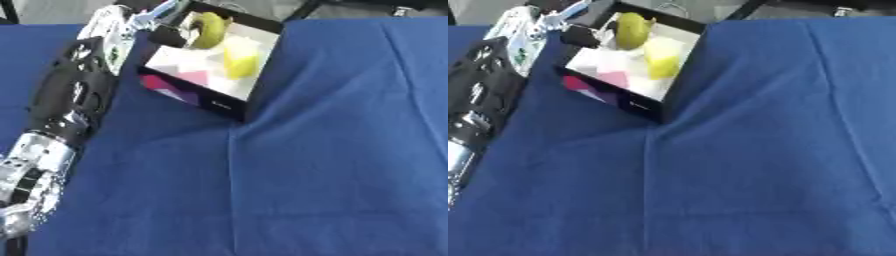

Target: Pick up objects on the table and place them in the box.

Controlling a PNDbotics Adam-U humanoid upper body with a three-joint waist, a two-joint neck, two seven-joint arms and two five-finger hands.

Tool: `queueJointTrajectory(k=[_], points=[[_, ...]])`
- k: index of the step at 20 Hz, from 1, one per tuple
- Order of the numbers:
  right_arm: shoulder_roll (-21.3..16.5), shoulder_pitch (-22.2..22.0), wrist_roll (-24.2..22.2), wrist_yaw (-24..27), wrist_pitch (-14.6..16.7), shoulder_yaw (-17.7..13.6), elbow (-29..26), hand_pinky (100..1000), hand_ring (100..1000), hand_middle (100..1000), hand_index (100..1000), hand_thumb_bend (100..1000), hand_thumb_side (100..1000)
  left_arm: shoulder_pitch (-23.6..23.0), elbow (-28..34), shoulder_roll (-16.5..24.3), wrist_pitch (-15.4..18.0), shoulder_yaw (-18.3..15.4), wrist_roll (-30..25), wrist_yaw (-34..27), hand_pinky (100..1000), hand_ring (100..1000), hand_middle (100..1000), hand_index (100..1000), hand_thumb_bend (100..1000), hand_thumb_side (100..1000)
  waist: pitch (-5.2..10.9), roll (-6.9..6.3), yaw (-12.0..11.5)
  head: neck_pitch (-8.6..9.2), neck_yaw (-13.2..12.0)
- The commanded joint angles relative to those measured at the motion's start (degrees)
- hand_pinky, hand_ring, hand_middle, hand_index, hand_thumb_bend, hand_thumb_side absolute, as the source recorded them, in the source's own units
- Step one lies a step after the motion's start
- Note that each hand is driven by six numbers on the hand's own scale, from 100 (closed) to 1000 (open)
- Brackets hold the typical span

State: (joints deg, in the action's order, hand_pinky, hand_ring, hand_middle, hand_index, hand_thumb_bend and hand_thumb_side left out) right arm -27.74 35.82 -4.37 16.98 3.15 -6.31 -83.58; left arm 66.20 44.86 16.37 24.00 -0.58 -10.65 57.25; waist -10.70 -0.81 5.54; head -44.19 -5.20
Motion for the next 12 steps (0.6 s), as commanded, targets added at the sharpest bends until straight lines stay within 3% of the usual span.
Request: queueJointTrajectory(k=[1, 7, 12], points=[[-1.3, 1.2, 0.5, 0.7, 0.1, -0.4, -1.7, 1000, 1000, 1000, 890, 100, 470, 2.5, 5.6, 3.2, -1.3, -0.6, -1.5, -12.5, 870, 811, 818, 861, 100, 546, 1.07, 0.26, -0.2, 0.07, 0.1], [-2.4, 0.6, 1.2, 0.8, 0.0, -0.8, -1.7, 1000, 1000, 1000, 892, 100, 470, 0.1, 21.1, 12.9, -4.7, 0.8, -7.2, -46.8, 859, 792, 800, 831, 100, 584, 1.71, -0.11, -1.5, 0.07, 2.2], [-3.5, -0.2, 2.3, 1.2, 0.6, -1.7, -1.8, 1000, 1000, 1000, 894, 100, 470, -9.4, 34.5, 23.2, -9.2, -0.3, -6.1, -65.4, 844, 771, 781, 807, 100, 567, 2.11, 0.46, -2.7, 0.07, 4.9]])
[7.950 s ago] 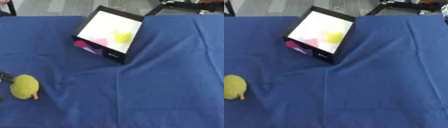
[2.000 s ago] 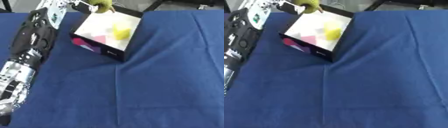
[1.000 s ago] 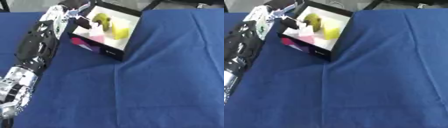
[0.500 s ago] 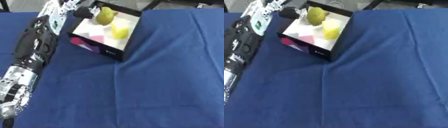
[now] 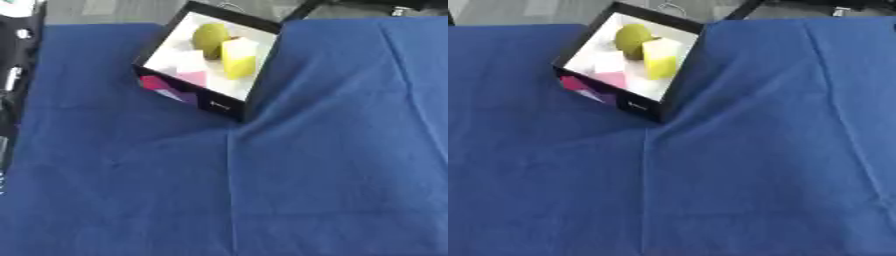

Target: Pick up objects on the table and place them in the box.

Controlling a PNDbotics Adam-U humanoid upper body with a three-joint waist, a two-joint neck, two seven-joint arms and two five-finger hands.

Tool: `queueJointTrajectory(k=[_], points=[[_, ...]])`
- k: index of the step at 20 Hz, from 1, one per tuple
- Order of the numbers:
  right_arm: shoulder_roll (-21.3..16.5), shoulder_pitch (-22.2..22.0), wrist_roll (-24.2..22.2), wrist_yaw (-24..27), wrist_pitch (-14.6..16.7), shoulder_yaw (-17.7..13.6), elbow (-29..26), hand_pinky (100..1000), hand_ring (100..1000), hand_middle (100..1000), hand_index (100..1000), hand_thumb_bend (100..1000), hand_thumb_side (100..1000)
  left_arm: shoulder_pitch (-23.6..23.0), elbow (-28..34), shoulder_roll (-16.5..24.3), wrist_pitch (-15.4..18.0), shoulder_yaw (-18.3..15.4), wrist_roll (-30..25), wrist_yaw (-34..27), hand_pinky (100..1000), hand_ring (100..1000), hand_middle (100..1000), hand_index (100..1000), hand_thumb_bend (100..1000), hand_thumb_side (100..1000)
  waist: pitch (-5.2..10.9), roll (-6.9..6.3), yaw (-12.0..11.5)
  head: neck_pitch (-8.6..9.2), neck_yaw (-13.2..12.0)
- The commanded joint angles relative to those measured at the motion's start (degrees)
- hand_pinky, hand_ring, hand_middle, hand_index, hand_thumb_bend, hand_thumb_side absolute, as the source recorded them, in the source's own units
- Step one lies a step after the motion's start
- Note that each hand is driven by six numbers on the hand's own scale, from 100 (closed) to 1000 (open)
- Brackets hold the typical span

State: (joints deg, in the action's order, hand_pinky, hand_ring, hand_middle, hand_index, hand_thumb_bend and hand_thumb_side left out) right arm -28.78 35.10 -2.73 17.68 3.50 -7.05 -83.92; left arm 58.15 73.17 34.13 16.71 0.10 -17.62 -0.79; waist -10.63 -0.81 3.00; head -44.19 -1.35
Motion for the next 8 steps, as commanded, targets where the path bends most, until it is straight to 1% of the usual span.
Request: queueJointTrajectory(k=[1, 4, 6, 8], points=[[-2.6, 0.4, 0.9, 0.6, 0.4, -1.1, -1.5, 1000, 1000, 1000, 895, 100, 470, -4.2, 8.8, 7.0, -2.7, -1.7, 2.3, -10.0, 842, 768, 778, 805, 100, 569, 2.1, 0.66, -0.4, 0.07, 1.3], [-2.9, -0.1, 1.4, 0.9, 0.7, -1.5, -1.6, 1000, 1000, 1000, 899, 100, 470, -13.0, 16.6, 10.3, -4.8, -3.8, 6.7, -16.7, 835, 763, 776, 824, 100, 576, 2.3, 1.01, -1.0, 0.07, 1.6], [-2.8, -0.2, 1.2, 1.1, 0.9, -1.6, -1.7, 1000, 1000, 1000, 906, 100, 470, -19.0, 20.5, 11.8, -5.4, -5.5, 8.7, -19.1, 830, 757, 777, 940, 100, 579, 2.38, 1.16, -1.4, 0.07, 1.5], [-2.8, -0.4, 0.6, 1.1, 1.2, -1.7, -1.8, 1000, 1000, 1000, 912, 100, 470, -24.3, 22.9, 12.5, -6.1, -7.1, 9.3, -20.6, 834, 758, 776, 930, 100, 572, 2.36, 1.31, -1.7, 0.07, 1.4]])
